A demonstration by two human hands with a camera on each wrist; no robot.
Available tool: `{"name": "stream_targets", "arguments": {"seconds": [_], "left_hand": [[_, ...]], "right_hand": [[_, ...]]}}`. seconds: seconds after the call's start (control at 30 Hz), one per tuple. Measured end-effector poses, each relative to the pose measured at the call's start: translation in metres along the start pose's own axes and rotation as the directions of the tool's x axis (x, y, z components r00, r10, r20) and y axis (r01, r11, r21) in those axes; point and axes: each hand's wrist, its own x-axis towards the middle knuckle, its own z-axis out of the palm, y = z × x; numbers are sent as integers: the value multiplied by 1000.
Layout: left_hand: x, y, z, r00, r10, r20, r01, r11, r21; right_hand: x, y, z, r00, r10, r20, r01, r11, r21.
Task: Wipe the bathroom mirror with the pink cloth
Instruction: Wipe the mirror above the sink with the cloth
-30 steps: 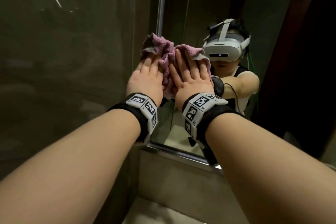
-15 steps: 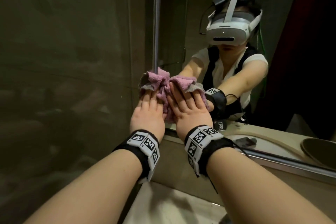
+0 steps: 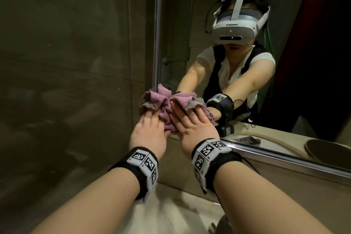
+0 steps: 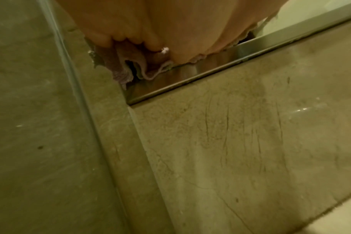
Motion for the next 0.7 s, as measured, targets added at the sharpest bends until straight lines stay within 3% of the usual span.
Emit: {"name": "stream_targets", "arguments": {"seconds": [0.23,0.37,0.6,0.7], "left_hand": [[0,4,-5,1000,1,11,-1,1000,-27],[11,5,-34,999,29,-23,-30,999,-45],[45,5,-114,981,26,-194,-30,999,-18],[61,7,-150,975,6,-222,-10,1000,-18]], "right_hand": [[3,29,-7,989,-150,5,150,989,-16],[6,50,-25,976,-199,-86,196,980,-41],[25,102,-92,974,-149,-170,113,973,-203],[37,118,-126,979,-49,-197,6,977,-214]]}}
